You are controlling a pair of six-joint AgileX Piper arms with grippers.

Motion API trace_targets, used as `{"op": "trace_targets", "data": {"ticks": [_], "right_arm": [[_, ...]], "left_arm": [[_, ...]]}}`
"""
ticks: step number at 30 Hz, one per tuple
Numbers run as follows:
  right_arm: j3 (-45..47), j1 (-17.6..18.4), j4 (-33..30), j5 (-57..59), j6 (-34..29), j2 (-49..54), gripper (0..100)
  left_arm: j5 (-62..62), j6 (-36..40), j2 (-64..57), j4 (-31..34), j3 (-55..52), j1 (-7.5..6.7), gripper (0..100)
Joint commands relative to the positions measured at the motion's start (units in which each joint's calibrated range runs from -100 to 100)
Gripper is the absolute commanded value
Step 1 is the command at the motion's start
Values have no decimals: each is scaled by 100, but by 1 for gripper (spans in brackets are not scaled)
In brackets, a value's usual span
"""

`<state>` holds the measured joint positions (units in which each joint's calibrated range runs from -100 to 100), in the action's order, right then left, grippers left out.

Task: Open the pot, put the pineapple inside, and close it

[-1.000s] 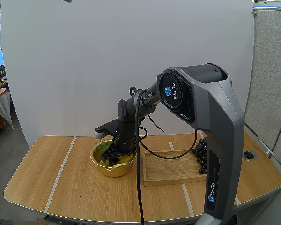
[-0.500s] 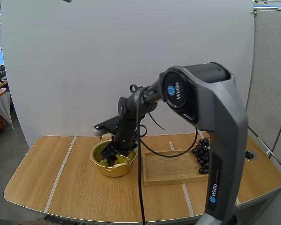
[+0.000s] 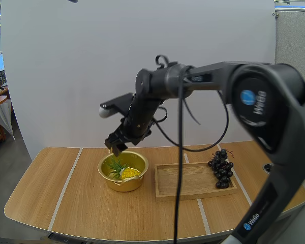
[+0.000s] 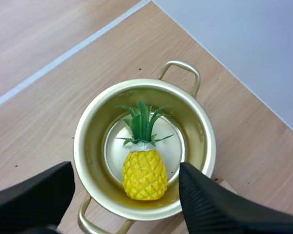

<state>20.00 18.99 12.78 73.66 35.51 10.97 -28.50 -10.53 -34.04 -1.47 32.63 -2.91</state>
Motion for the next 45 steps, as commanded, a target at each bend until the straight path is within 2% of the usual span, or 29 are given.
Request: {"op": "trace_targets", "data": {"ticks": [1, 8, 17, 25, 26, 28, 30, 32, 45], "right_arm": [[134, -5, -15, 352, -89, 848, 100], [950, -5, -15, 352, -97, 1985, 100], [1986, -5, -345, 352, -417, 3633, 100], [2582, -5, -382, 438, -543, 4997, 100], [2634, -5, -382, 488, -543, 5112, 95], [2710, -5, -382, 685, -543, 5277, 63], [2774, -5, -371, 920, -543, 5373, 28], [2809, -5, -371, 1096, -543, 5387, 0], [2846, -5, -493, 1365, -647, 5475, 0]], "left_arm": [[124, 35, -21, 41, 42, -11, 0], [124, 35, -21, 41, 42, -11, 0], [124, 35, -21, 41, 42, -11, 0], [124, 35, -21, 41, 42, -11, 0], [124, 35, -21, 41, 42, -11, 0], [124, 35, -21, 41, 42, -11, 0], [124, 35, -21, 41, 42, -11, 0], [124, 35, -21, 41, 42, -11, 0], [124, 35, -21, 41, 42, -11, 0]]}}
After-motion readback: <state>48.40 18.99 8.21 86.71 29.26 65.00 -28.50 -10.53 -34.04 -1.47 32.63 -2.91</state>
